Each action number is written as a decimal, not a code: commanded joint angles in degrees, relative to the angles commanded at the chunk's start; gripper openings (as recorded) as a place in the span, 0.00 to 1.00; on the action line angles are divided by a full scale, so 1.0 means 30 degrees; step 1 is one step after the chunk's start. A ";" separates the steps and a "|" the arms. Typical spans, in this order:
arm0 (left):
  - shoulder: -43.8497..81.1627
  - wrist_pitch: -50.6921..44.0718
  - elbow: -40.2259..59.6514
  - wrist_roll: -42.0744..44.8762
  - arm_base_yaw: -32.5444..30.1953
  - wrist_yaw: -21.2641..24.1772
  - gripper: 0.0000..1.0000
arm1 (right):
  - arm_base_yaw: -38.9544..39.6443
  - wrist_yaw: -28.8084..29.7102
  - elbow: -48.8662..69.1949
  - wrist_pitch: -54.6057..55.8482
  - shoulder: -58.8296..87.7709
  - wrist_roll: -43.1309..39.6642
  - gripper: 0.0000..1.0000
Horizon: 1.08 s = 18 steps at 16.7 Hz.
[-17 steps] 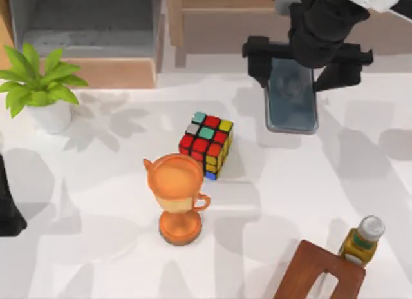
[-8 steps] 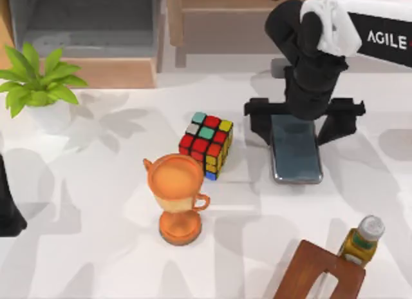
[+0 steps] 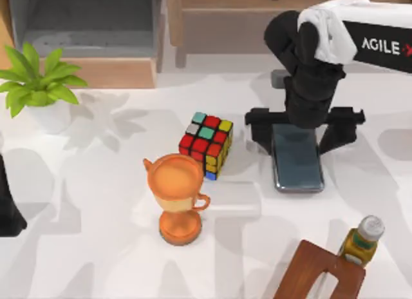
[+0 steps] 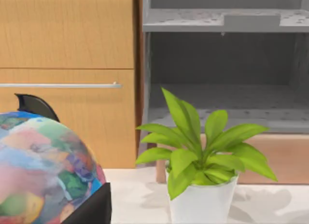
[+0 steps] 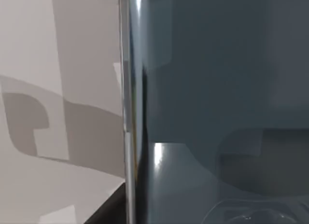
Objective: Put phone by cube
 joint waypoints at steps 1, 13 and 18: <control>0.0000 0.0000 0.0000 0.0000 0.0000 0.0000 1.00 | 0.0000 0.0000 0.0000 0.0000 0.0000 0.0000 0.15; 0.0000 0.0000 0.0000 0.0000 0.0000 0.0000 1.00 | 0.0000 0.0000 0.0000 0.0000 0.0000 0.0000 1.00; 0.0000 0.0000 0.0000 0.0000 0.0000 0.0000 1.00 | 0.0000 0.0000 0.0000 0.0000 0.0000 0.0000 1.00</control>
